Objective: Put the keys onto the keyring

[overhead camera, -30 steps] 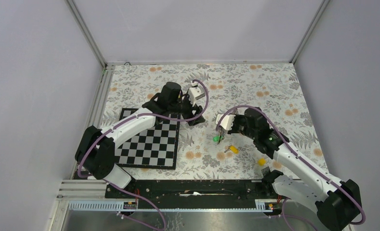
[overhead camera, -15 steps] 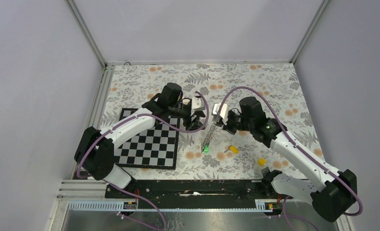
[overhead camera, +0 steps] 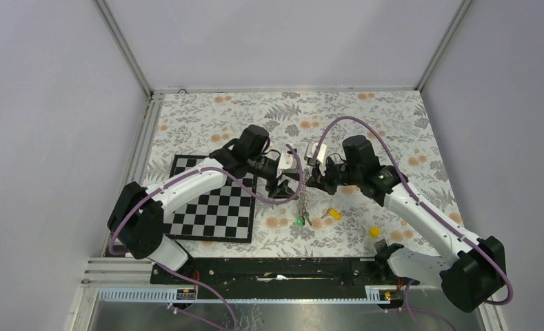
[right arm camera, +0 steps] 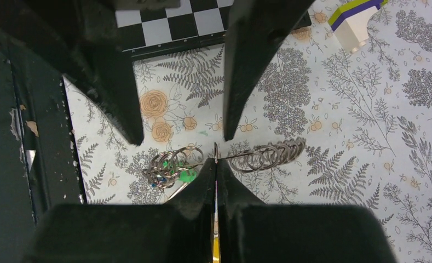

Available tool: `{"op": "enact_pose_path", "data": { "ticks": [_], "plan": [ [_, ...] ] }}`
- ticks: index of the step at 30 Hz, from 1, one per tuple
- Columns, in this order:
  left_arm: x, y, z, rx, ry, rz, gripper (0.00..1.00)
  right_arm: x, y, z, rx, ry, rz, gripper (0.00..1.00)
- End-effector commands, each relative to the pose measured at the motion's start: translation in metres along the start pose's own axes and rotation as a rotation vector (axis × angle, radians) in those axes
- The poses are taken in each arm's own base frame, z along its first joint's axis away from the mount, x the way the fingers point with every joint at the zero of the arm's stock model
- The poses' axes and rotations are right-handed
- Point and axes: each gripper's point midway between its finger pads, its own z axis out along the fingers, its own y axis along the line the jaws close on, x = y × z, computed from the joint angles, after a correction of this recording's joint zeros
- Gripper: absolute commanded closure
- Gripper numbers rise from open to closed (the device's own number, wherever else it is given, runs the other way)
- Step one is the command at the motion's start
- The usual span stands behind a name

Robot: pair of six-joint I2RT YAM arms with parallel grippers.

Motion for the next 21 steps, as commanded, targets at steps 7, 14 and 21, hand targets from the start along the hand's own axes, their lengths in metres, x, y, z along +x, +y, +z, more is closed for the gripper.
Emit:
{"op": "enact_pose_path", "data": {
  "ticks": [7,14,21],
  "plan": [
    [-0.009,0.003,0.015,-0.047,-0.014,0.019,0.37,-0.038,-0.01,-0.01,-0.002,-0.119,0.014,1.0],
    [-0.002,0.001,0.021,-0.041,-0.001,0.006,0.4,-0.038,-0.013,-0.011,0.002,-0.128,0.028,1.0],
    [0.001,0.004,0.025,-0.052,-0.011,-0.022,0.47,-0.037,-0.013,-0.012,0.003,-0.128,0.035,1.0]
  ]
}}
